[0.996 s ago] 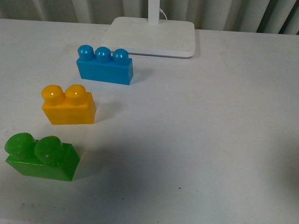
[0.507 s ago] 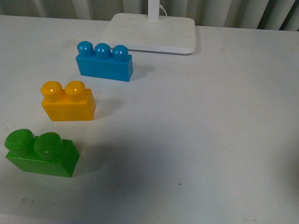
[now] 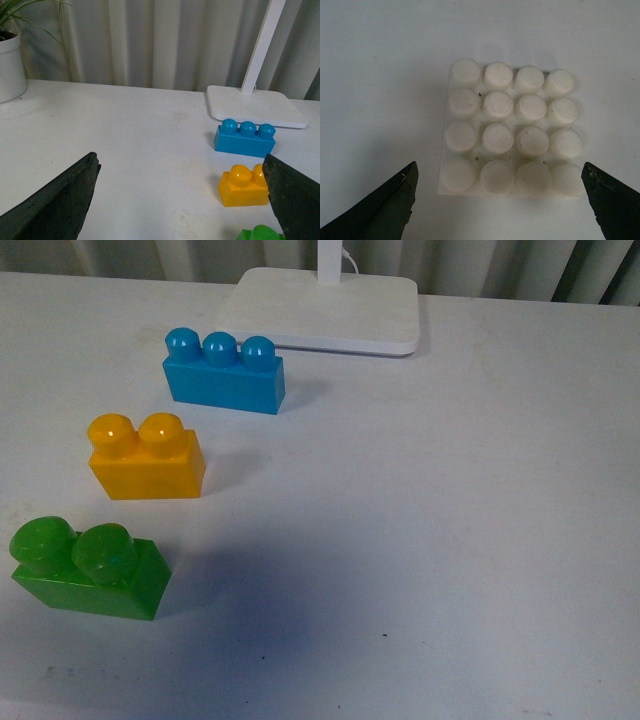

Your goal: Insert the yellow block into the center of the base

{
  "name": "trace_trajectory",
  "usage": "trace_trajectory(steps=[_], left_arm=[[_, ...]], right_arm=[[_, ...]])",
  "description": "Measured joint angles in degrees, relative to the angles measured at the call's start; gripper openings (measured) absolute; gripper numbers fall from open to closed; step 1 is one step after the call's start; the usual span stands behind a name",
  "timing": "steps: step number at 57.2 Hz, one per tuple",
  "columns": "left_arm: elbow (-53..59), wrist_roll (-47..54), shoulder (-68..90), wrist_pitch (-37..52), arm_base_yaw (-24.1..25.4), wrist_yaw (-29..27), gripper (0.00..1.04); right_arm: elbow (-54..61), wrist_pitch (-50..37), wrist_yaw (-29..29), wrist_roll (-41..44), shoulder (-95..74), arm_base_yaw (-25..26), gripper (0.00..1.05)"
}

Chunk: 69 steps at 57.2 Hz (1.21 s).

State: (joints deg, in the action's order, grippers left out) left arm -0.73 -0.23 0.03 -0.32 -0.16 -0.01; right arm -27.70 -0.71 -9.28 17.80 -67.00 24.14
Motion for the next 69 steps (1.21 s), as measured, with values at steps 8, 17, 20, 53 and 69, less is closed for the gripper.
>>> trace_trajectory(steps=[8,17,20,53,69], left_arm=[[0.0,0.0,0.02,0.0,0.0,0.0,0.98],[0.0,0.0,0.02,0.0,0.0,0.02,0.98],[0.0,0.0,0.02,0.0,0.0,0.0,0.98],[0.0,0.0,0.02,0.0,0.0,0.0,0.98],[0.0,-0.02,0.02,0.0,0.02,0.0,0.98]], right_arm=[[-5.01,-0.39,1.05,2.54,-9.35,0.35,0.96],[-8.37,-0.48,2.01,4.92,-14.91,1.18,0.96],[-8.9,-0.44,2.03,5.49,-15.8,1.53,0.96],[-10.6,-0.79,-0.74,9.7,-21.9,5.55,0.96],[-9.51,-1.27,-0.7,7.48,-21.86,3.23,0.96]])
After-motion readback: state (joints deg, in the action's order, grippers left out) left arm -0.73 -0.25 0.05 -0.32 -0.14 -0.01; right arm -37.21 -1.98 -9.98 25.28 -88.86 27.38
